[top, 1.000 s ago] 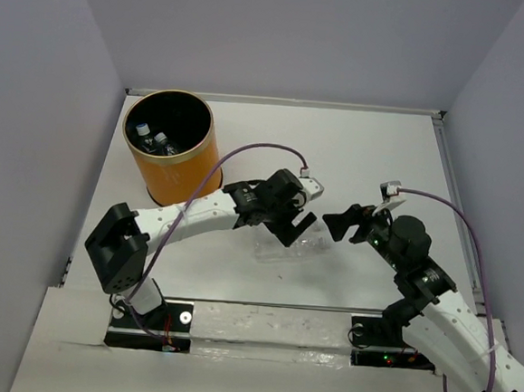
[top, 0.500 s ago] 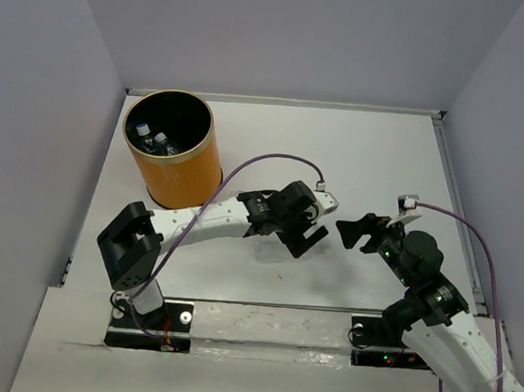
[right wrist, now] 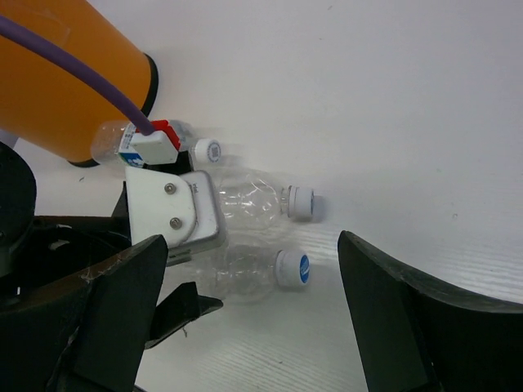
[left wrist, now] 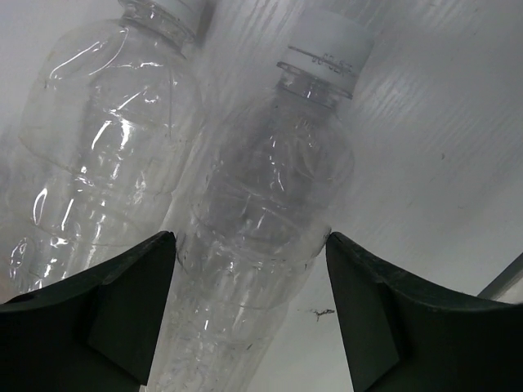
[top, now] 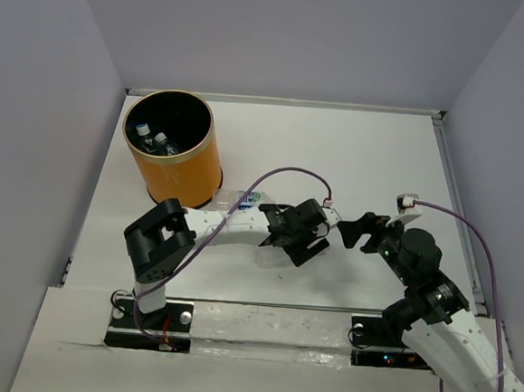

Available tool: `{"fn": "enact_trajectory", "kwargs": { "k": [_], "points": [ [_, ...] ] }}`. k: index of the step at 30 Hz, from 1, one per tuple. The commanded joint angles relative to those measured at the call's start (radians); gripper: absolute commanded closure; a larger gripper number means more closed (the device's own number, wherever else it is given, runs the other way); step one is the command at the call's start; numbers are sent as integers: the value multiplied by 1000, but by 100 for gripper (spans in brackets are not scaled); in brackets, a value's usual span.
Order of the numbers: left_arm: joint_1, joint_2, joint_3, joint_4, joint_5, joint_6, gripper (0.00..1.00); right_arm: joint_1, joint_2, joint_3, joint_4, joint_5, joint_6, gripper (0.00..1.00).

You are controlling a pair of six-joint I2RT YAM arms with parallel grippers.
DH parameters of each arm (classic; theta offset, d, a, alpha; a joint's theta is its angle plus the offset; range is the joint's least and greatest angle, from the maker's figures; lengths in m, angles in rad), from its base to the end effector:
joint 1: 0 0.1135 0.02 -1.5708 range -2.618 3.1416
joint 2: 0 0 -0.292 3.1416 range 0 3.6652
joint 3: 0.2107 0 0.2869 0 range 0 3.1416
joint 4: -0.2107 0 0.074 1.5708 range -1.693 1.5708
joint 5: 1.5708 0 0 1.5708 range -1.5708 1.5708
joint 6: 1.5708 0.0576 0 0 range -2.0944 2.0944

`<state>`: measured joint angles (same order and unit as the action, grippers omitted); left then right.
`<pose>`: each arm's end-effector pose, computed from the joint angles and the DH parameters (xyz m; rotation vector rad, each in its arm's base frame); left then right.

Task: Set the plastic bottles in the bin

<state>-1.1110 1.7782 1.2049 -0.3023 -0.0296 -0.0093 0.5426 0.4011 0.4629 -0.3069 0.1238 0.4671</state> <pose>0.1935 -0.3870 0.1964 1.2974 2.1376 -0.4500 0.1362 0.0738 0.2729 0.0197 1.8556 0.5993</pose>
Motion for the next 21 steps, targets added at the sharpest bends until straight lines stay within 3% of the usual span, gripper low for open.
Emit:
{"fn": "enact_trajectory", "kwargs": {
  "k": [1,4,10,14,21],
  "points": [
    [-30,9,-16,15,-29,-12,26,-3,22,52,34,16,-15,10],
    [-38,-2,-18,20,-18,-15,34,-3,25,54,32,13,-18,9],
    [-62,-104,-33,8,-39,-24,68,-3,42,48,34,17,-33,9],
    [-70,-261,-28,-9,-81,-21,73,-3,71,63,40,-4,-42,9],
    [-23,-502,-33,-3,-193,0,74,-3,169,82,103,-75,-56,9]
  ]
}}
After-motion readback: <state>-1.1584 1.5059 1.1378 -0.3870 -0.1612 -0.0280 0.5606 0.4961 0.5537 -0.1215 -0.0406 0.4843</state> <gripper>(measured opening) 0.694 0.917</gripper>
